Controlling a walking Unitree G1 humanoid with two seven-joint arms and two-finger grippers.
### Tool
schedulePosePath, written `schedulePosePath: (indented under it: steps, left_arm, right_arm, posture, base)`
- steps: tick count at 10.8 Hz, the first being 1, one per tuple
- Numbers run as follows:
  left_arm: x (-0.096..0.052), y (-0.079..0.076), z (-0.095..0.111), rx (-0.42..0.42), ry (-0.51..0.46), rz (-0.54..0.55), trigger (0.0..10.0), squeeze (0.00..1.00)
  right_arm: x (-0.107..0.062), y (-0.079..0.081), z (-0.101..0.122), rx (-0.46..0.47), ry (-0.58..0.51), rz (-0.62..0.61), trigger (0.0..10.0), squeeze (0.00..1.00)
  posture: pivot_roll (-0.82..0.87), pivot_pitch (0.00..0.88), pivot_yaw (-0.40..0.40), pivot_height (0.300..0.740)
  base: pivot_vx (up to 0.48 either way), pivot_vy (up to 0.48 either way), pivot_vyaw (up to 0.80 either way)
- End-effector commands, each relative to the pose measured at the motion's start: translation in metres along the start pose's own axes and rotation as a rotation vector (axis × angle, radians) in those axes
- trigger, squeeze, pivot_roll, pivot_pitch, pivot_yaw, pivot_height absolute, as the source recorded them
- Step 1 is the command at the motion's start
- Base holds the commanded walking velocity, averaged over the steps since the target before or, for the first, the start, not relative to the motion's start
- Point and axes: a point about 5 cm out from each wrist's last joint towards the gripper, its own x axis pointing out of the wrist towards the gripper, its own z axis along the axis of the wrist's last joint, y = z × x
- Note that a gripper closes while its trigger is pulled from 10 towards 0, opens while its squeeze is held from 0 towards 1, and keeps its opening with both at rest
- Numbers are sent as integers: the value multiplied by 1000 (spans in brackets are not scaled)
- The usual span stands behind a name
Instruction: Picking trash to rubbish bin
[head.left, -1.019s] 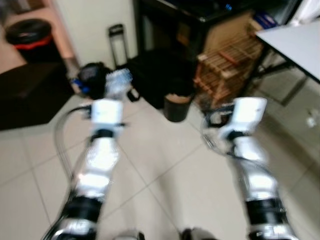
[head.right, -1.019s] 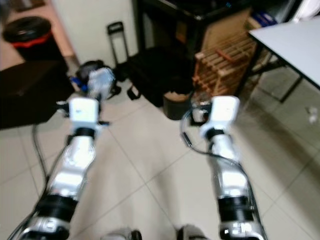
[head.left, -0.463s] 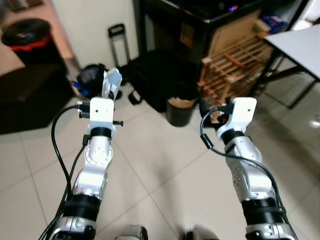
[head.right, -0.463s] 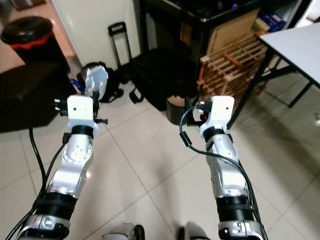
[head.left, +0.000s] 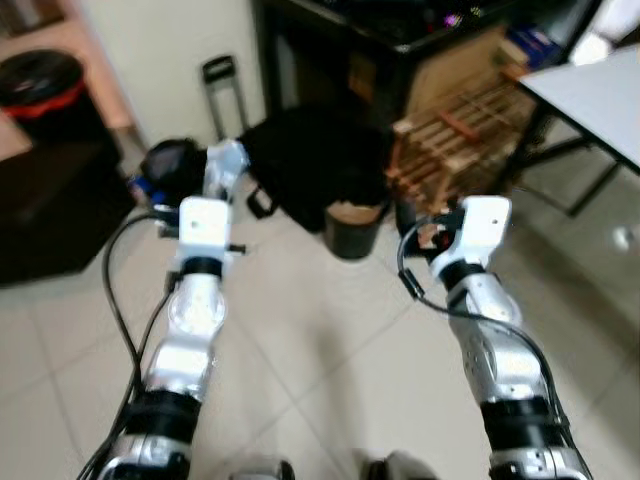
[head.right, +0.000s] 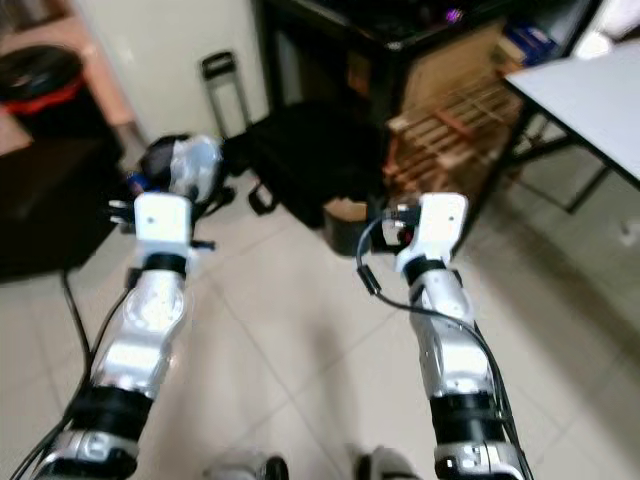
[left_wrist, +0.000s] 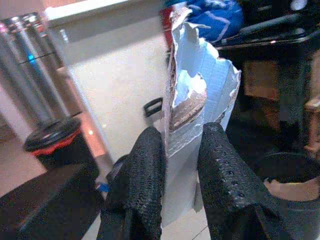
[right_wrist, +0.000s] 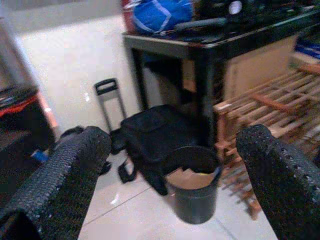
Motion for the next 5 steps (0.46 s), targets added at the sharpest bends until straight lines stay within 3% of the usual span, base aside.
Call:
schedulePosePath:
  steps: [1,5]
  left_arm:
    - [-1,-10,3,-4,-7,-27,10000,0]
    - [-1,-10,3,-2,-9,-37,10000,0]
  right_arm:
    - [-3,-11,2,-7,-6,-32,10000,0]
    - [-3,-10,1,-10,-8,-40,10000,0]
  posture:
    - [-23,171,40,740]
    - [-22,164,47,740]
  base:
    - [364,0,0]
    - [366,0,0]
